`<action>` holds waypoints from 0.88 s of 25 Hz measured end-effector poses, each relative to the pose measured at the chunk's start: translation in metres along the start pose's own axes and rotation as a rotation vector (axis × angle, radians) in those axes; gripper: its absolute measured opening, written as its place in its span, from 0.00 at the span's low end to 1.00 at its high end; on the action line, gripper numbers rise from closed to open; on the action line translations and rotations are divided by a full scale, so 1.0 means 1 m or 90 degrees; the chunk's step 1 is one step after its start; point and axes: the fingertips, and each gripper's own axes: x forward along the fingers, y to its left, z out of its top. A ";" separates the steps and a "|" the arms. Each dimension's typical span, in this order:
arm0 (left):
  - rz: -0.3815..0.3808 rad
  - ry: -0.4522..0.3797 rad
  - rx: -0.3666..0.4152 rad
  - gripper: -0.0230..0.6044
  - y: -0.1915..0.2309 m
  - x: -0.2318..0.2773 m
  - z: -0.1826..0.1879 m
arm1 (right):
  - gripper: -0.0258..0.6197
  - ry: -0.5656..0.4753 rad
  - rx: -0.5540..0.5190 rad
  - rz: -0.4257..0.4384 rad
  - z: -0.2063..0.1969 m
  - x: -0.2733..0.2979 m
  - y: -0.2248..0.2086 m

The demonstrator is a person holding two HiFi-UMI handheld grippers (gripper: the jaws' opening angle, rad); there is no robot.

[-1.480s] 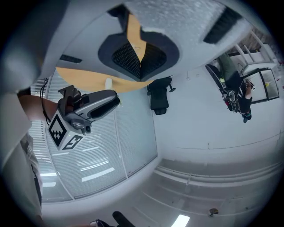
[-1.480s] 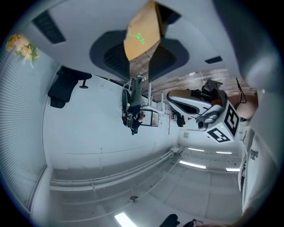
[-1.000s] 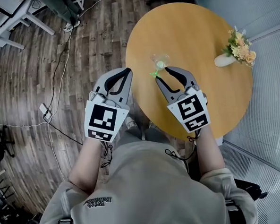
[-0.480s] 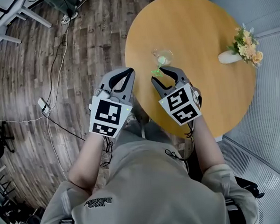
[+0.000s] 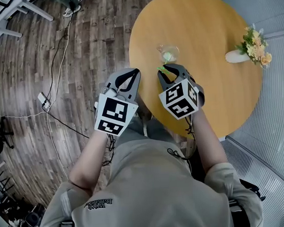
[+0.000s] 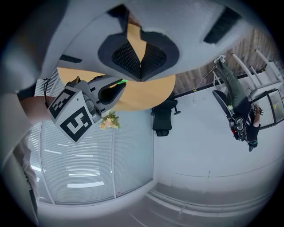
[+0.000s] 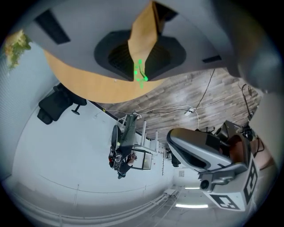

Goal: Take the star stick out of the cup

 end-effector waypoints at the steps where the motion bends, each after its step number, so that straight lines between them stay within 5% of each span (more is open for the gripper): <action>1: 0.000 0.000 -0.001 0.07 0.000 -0.001 -0.001 | 0.17 0.000 -0.002 -0.009 0.001 0.000 -0.002; 10: 0.014 -0.009 0.001 0.07 -0.002 -0.011 0.000 | 0.10 -0.049 0.011 -0.101 0.009 -0.027 -0.030; 22: 0.057 -0.072 0.043 0.07 0.001 -0.051 0.049 | 0.10 -0.164 0.056 -0.161 0.042 -0.106 -0.051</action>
